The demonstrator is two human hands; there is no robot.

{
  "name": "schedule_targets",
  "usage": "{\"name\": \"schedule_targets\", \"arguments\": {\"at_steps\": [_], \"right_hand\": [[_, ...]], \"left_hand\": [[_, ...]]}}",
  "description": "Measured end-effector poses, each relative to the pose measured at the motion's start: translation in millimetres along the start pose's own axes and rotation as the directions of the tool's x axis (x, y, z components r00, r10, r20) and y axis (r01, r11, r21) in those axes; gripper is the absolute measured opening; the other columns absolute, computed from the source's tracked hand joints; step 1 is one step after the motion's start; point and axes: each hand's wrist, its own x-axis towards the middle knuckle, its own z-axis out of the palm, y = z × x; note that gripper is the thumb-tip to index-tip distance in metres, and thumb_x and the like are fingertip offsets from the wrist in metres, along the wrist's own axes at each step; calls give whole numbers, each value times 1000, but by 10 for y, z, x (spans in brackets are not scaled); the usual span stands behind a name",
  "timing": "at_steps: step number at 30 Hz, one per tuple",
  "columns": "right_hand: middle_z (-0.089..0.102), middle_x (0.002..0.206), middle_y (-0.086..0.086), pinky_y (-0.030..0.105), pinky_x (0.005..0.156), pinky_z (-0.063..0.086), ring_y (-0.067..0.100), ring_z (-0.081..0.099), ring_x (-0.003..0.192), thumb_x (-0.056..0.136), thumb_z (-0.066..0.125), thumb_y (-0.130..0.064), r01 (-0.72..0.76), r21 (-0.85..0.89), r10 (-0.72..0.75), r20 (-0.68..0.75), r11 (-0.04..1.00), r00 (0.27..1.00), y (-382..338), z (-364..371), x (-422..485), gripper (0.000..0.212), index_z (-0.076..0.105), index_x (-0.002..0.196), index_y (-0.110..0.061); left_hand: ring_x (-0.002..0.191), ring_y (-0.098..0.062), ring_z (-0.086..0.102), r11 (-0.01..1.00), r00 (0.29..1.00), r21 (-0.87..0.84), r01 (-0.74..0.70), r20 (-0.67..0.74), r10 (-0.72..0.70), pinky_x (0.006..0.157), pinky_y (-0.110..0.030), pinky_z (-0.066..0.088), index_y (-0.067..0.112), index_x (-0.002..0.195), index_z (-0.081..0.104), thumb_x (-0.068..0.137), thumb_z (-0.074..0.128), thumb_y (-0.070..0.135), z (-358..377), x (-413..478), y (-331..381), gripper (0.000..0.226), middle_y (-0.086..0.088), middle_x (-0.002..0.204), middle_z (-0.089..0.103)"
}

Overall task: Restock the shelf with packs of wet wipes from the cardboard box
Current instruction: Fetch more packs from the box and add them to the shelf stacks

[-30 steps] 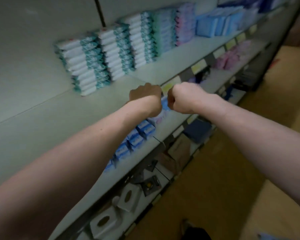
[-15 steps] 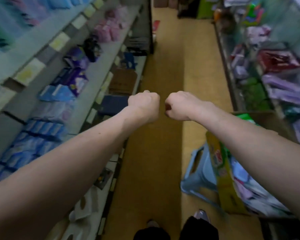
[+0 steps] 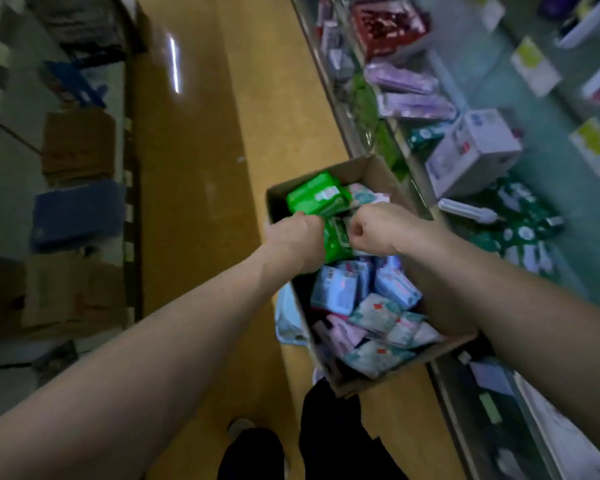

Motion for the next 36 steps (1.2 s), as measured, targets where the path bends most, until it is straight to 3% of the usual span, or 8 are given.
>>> {"name": "schedule_targets", "arguments": {"at_steps": [6,12,16,20,23,28,33,36], "right_hand": [[65,114,16,28,75,44,32,61,103,91,48,-16,-161,65,140,251,985,958,834,683,219,27,68,107,-8],[57,130,14,31,93,44,30,54,119,96,44,-16,-173,78,131,378,982,916,967,1354,243,31,62,119,-7],[47,137,12,36,96,43,32,46,124,90,59,-37,-168,202,41,516,965,855,853,1819,211,58,40,141,-15],[23,144,14,50,103,35,36,22,135,83,66,-35,-155,77,83,577,985,812,669,2115,153,82,18,148,-20],[26,143,15,53,102,36,36,23,134,89,58,-21,-133,22,102,527,991,844,640,2166,159,68,22,147,-18],[48,128,17,38,85,42,35,45,118,93,43,-13,-46,142,-22,444,989,896,801,2068,129,41,42,133,-7],[53,81,9,35,60,37,29,49,79,96,42,-14,-88,345,-36,338,934,941,844,1733,20,17,51,108,-8],[62,100,8,31,67,36,29,55,89,97,42,-18,20,416,-124,226,909,966,734,1592,-133,44,42,140,-21]], "left_hand": [[121,-32,52,990,975,-124,67,219,-39,96,-39,46,12,134,50,92,53,24,666,451,253,43,-14,135,50],[125,-27,48,938,907,-252,236,403,-120,97,-30,40,10,137,48,95,52,20,1256,481,231,44,-11,141,47],[122,-27,52,859,870,-355,368,458,-184,98,-32,43,12,136,51,94,54,21,1492,432,225,44,-10,138,51],[107,-25,59,711,840,-495,499,477,-258,91,-31,48,13,129,58,92,58,20,1601,460,240,38,-10,129,57],[100,-25,60,626,830,-570,532,496,-255,88,-32,49,11,127,59,93,58,20,1620,462,232,35,-11,125,59],[75,-26,59,376,780,-684,625,565,-268,64,-35,51,11,103,61,94,58,17,1557,460,220,11,-9,80,61],[85,-25,64,109,600,-590,800,786,-149,79,-43,54,6,114,55,96,52,42,1515,437,204,40,-17,110,62],[93,-31,66,-76,494,-492,867,869,15,75,-45,55,4,104,59,90,47,62,1556,434,192,61,-19,106,66]]}}
